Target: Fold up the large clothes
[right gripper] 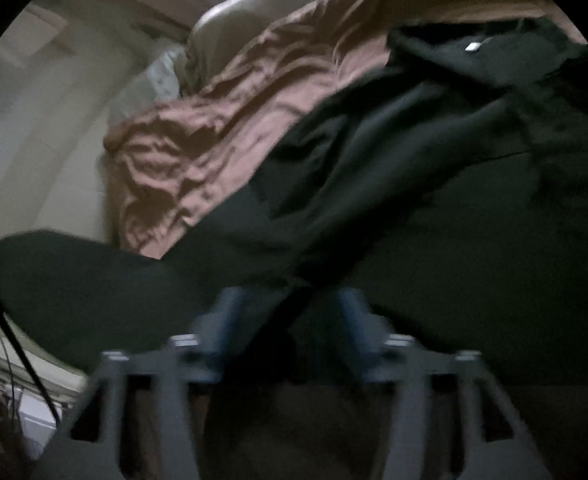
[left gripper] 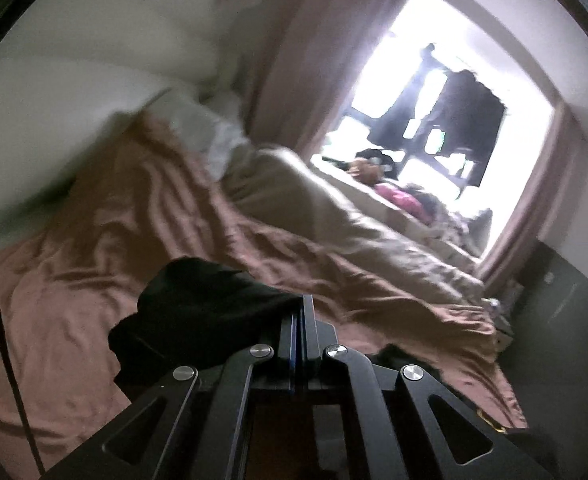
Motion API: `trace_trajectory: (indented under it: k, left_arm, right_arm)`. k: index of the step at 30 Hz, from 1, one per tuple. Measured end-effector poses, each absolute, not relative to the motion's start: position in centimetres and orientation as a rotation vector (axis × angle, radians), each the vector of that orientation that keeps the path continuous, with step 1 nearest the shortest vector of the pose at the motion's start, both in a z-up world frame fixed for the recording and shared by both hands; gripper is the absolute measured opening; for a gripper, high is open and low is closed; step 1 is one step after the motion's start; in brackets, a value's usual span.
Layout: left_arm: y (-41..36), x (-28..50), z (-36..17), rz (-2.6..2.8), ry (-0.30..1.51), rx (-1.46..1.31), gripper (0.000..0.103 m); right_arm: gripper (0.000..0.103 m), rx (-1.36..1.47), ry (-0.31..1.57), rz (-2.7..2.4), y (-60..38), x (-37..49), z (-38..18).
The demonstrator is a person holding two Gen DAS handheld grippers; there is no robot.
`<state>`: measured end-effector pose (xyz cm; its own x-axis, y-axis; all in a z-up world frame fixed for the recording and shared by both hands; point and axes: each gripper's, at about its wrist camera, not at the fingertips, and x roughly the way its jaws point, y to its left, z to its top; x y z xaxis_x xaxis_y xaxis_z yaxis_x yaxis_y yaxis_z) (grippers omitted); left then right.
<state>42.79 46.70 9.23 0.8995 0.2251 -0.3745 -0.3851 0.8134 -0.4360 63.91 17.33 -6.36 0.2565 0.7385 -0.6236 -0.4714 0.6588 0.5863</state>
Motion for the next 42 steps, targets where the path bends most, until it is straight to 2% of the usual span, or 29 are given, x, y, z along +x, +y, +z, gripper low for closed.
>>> trace_trajectory:
  k: [10,19,24,31,32,33,34,35,36,42]
  left_arm:
    - [36.7,50.2,14.1,0.126,0.292,-0.447,0.000]
    - [26.2,55.9,15.3,-0.033,0.330,-0.348,0.000]
    - [21.7,59.5,13.1,-0.114,0.403,-0.323,0.000]
    - [14.7,64.5,5.0,-0.268,0.726,-0.261,0.001]
    - [14.0,64.9,3.3,-0.289,0.784,-0.260,0.007]
    - [13.5,65.0,1.8,-0.316,0.834,-0.266,0.022]
    - [12.9,64.8,1.1,-0.331,0.856,-0.272,0.032]
    - [12.5,64.5,0.4,-0.349,0.872,-0.281,0.055]
    - [12.6,64.2,-0.1,-0.352,0.875,-0.285,0.068]
    - [15.8,61.2,0.0,-0.286,0.843,-0.307,0.070]
  right_arm:
    - [0.071,0.305,0.916,0.793,4.6,60.2,-2.3]
    - [0.071,0.334,0.829,0.738,-5.0,57.2,-0.5]
    - [0.071,0.352,0.821,0.703,-9.3,55.9,-1.0]
    - [0.071,0.366,0.849,0.654,-13.3,54.6,-1.6]
    - [0.071,0.365,0.856,0.646,-13.9,54.4,-1.6]
    - [0.071,0.365,0.860,0.642,-14.1,54.3,-1.6]
    - [0.071,0.365,0.863,0.637,-14.2,54.3,-1.5]
    - [0.071,0.364,0.865,0.634,-14.3,54.3,-1.3]
    - [0.071,0.358,0.864,0.629,-14.1,54.0,-1.1]
    - [0.071,0.292,0.858,0.623,-11.5,53.7,-0.1]
